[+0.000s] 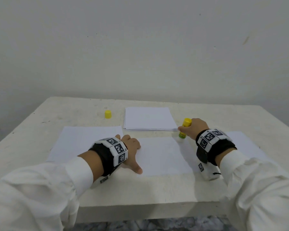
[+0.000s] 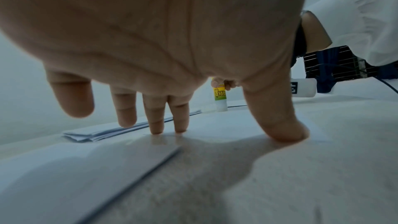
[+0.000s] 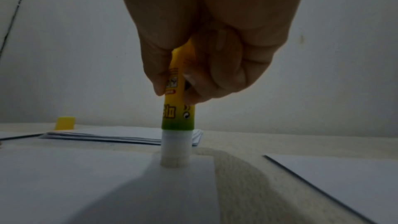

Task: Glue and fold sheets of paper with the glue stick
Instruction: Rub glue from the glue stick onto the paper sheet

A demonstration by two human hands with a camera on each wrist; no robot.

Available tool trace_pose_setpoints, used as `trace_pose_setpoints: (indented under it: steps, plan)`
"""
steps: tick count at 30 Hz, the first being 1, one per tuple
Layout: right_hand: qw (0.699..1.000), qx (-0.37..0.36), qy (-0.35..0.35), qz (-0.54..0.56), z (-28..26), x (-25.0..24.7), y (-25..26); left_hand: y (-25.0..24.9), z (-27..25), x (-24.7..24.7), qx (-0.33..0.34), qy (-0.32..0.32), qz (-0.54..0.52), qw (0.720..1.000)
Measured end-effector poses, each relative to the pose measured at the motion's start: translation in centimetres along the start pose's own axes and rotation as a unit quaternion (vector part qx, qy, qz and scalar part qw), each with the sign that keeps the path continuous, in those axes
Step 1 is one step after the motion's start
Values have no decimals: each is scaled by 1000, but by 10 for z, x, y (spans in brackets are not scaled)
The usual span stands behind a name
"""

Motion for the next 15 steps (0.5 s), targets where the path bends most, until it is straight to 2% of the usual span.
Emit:
trace_pose_setpoints:
  steps: [9, 12, 15]
  plan:
    - [999, 36, -4, 22, -5, -9, -7, 12, -1, 6, -72, 62, -44, 995]
    - [993, -11, -54, 107, -17, -20, 14, 12, -5, 2, -71, 55, -34, 995]
    - [980, -90, -51, 172, -35, -18, 54, 11, -5, 2, -39, 49, -22, 998]
Point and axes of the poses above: each hand's wrist, its own z-axis towards the middle knuckle, its own x-axis out of the palm, y = z × x, the point moved 6 cm from there along z, towards the middle knuckle, and after that the axes turned 5 degrees about -x, right-handed, at the moved point
